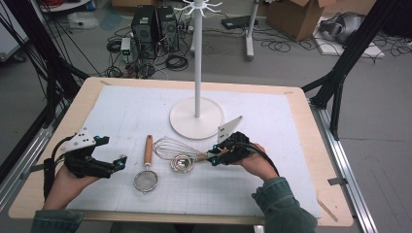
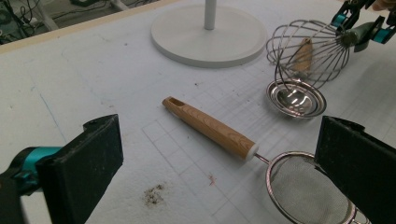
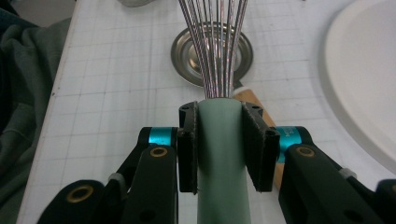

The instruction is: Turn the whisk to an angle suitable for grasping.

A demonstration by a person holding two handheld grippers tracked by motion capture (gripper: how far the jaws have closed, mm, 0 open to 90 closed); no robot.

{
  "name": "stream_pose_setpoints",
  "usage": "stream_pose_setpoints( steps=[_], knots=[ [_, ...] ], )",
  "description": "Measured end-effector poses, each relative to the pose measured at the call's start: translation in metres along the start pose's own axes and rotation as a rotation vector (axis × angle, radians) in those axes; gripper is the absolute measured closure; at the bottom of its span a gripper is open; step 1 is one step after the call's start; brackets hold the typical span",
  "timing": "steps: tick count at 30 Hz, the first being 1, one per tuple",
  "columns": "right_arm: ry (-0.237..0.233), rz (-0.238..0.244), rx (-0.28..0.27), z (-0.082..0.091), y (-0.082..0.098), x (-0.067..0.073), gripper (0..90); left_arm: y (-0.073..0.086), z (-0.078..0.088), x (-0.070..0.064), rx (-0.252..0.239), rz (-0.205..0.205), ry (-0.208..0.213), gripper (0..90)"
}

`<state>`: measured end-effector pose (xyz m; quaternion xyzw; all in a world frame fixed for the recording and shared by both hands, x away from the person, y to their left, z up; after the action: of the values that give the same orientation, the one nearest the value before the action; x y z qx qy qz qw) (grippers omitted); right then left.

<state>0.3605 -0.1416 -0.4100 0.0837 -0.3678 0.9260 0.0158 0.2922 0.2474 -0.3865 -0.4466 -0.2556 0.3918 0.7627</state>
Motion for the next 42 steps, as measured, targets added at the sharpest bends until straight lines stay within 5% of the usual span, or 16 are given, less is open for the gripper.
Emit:
stream_pose_setpoints(
  steps=[7, 31, 42],
  knots=[
    [-0.009, -0.015, 0.04, -0.019, 0.0, 0.002, 69.4, 0.0, -0.001, -0.001, -0.001, -0.003, 0.001, 1.7],
    [0.031, -0.105, 0.071, -0.031, 0.007, 0.0, 68.7, 0.0, -0.001, -0.002, -0.001, -0.013, 0.004, 1.7],
    [0.053, -0.091, 0.085, -0.027, 0.005, 0.003, 64.9, -0.001, -0.001, -0.004, -0.003, -0.012, 0.011, 1.7]
  ],
)
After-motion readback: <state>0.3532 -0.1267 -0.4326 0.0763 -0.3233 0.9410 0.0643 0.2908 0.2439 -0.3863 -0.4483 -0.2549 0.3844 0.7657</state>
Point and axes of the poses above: each handheld gripper's, and its own axes: z roughly backward along the jaws, y roughly out of its underside, x roughly to its left, the point moved 3 cm from there along -z, roughly forward along the jaws, and after that the axes turned 10 degrees about -y, right-handed, at the moved point
